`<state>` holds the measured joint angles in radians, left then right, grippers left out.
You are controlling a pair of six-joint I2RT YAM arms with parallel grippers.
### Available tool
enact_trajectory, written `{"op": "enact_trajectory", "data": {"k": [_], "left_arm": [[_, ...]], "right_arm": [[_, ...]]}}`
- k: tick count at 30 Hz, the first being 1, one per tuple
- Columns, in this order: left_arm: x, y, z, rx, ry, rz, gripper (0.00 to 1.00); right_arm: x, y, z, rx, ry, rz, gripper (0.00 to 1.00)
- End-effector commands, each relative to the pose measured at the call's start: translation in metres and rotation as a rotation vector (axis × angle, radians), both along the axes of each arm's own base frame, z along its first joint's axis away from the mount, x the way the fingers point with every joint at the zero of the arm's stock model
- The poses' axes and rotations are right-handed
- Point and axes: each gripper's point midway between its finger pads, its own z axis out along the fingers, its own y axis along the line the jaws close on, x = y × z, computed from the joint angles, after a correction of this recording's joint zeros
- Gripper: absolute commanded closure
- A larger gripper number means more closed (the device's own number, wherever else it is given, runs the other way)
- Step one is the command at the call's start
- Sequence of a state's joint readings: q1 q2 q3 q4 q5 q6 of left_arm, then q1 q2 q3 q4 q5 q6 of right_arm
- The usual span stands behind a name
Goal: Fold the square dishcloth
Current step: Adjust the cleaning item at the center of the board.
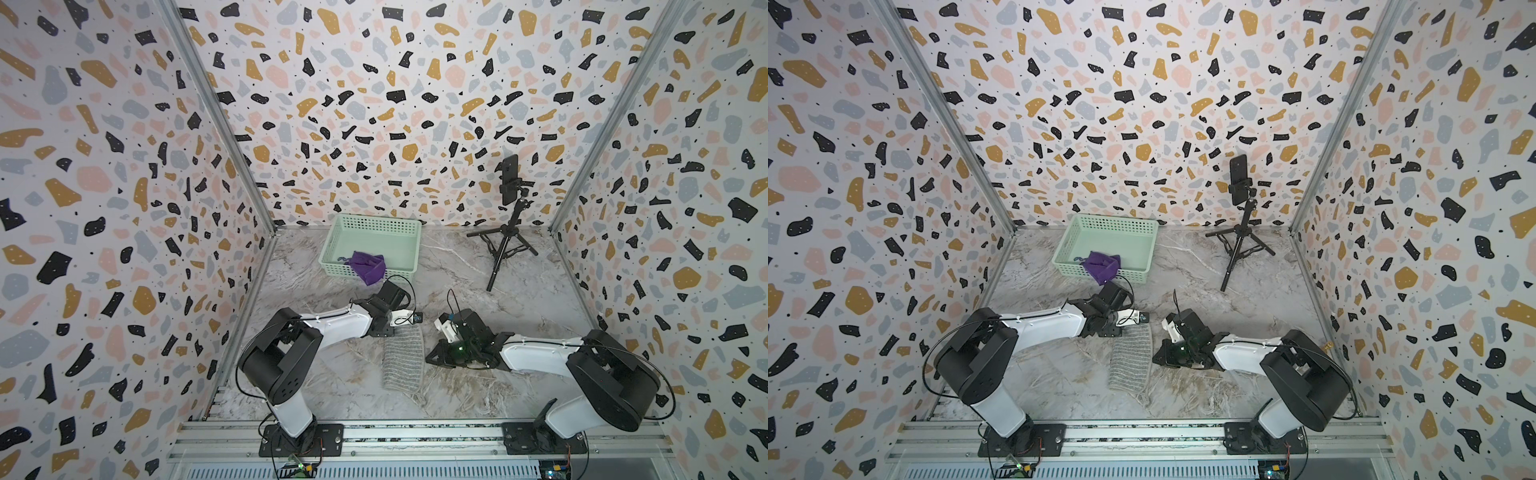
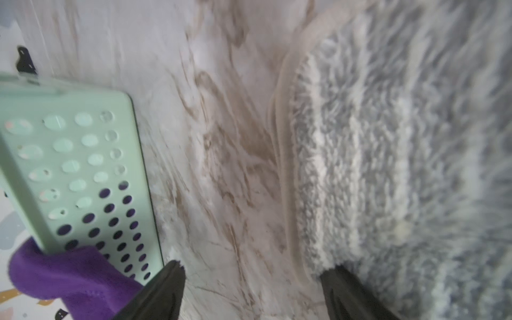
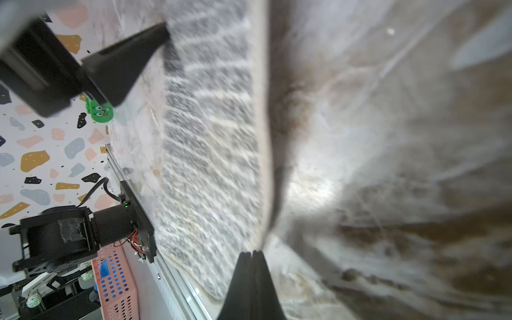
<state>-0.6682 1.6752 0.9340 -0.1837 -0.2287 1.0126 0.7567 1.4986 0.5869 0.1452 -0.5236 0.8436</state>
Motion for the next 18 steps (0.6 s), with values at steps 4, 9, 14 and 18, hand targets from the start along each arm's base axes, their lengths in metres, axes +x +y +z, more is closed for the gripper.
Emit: {"op": "enact_trajectory", "data": {"k": [4, 9, 14, 18], "left_arm": [[-0.023, 0.009, 0.067, -0.117, -0.049, -0.068, 0.16], [-0.092, 0.036, 0.071, -0.146, 0.081, -0.154, 0.15], [-0.182, 0.026, 0.067, -0.240, 0.319, -0.315, 0.15], [-0.220, 0.011, 0.046, -0.193, 0.429, -0.393, 0.24]], "right_arm": [[0.025, 0.032, 0.036, 0.059, -0.048, 0.075, 1.00], [0.056, 0.052, 0.022, 0.105, 0.014, 0.057, 1.00], [0.077, 0.054, -0.015, 0.077, 0.048, 0.007, 1.00], [0.082, 0.036, -0.039, 0.001, 0.052, -0.045, 1.00]]}}
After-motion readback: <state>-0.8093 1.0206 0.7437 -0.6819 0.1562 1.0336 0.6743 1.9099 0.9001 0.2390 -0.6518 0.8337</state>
